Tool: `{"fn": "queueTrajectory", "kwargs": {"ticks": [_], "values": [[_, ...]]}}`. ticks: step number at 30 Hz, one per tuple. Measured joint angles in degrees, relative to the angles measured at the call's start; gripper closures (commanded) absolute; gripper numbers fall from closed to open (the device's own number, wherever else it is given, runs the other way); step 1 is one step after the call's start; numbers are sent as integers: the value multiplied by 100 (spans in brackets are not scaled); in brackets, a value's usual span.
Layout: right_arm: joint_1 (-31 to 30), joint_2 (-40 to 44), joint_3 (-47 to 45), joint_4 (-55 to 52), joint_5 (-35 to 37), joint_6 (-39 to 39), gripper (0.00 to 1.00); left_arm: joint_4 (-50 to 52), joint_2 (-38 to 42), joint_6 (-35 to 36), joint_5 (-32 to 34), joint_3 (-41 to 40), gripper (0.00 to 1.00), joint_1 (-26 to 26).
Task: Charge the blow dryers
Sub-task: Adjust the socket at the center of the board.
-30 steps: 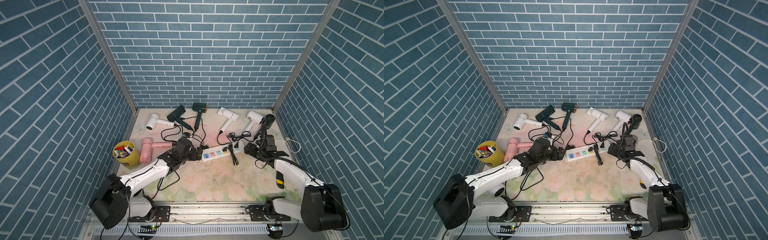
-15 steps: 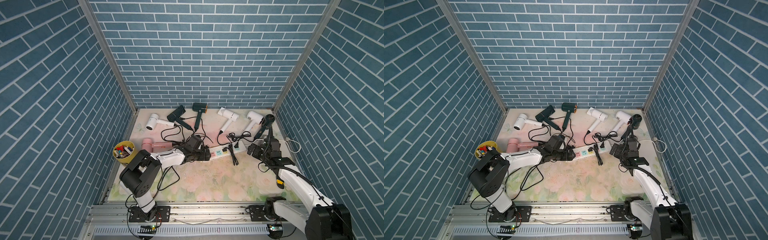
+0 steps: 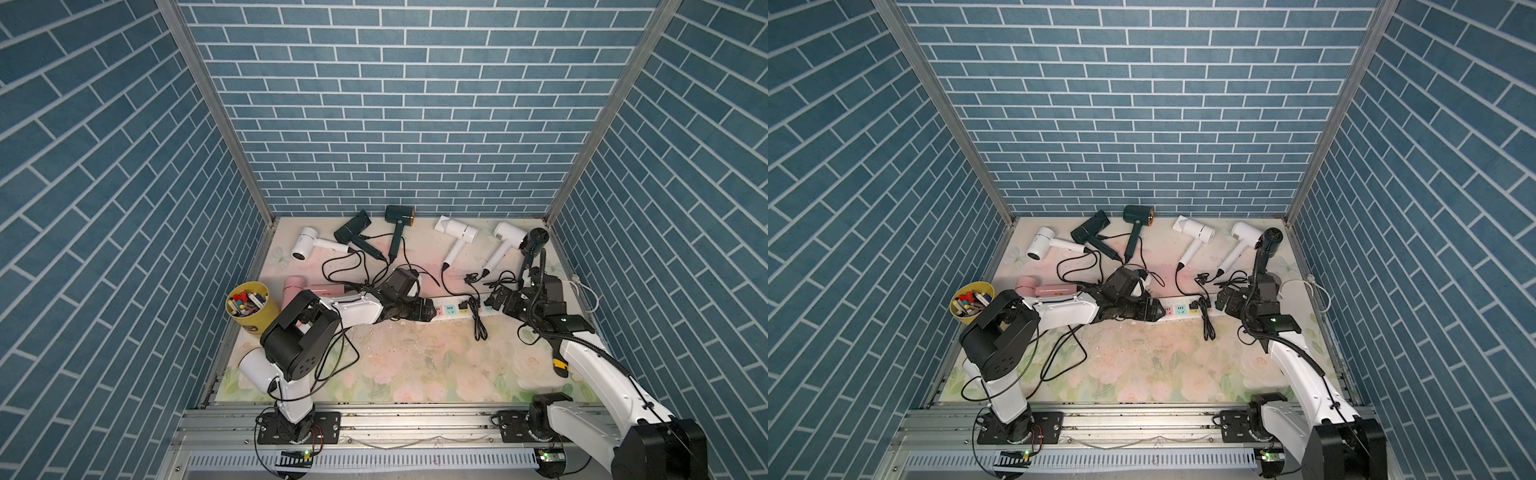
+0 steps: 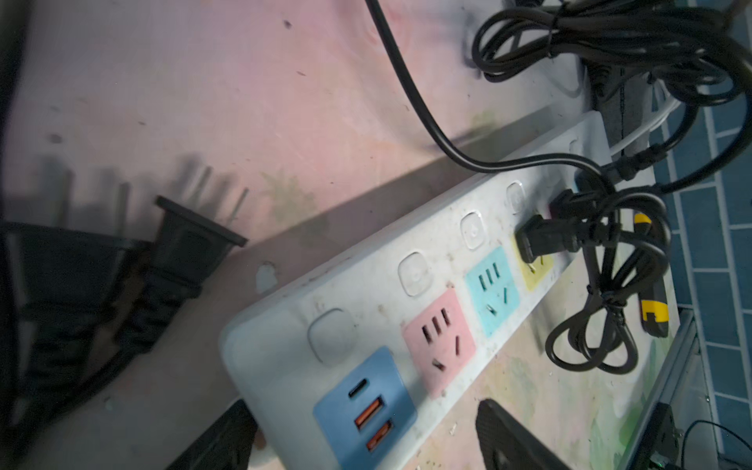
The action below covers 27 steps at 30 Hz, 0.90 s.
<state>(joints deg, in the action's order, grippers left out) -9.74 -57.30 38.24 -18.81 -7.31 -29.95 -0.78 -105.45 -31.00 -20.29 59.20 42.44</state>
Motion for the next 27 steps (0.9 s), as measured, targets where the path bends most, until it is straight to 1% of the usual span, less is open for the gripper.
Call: {"fn": "queueTrajectory", "kwargs": {"ticks": [3, 8, 11, 17, 21, 25, 27], "values": [[0, -57, 400, -146, -302, 42, 1, 15, -11, 109, -105, 15, 10, 87], [0, -367, 894, -216, -723, 122, 1, 219, 162, 308, -2, -11, 10, 127], [0, -452, 918, -236, -929, 175, 1, 308, 455, 411, 210, -90, 9, 127], [-94, -459, 841, -201, -1187, 201, 1, 457, 1121, 669, 990, -262, 8, 125], [-424, -514, 782, -166, -1130, 343, 1, 702, 1373, 820, 1663, -304, 7, 125], [-1073, -789, 813, -92, -846, 597, 3, 1180, 1370, 866, 2297, -208, 7, 87], [-1423, -1027, 885, -90, -671, 737, 4, 1440, 1338, 879, 2496, -114, 7, 66]]}}
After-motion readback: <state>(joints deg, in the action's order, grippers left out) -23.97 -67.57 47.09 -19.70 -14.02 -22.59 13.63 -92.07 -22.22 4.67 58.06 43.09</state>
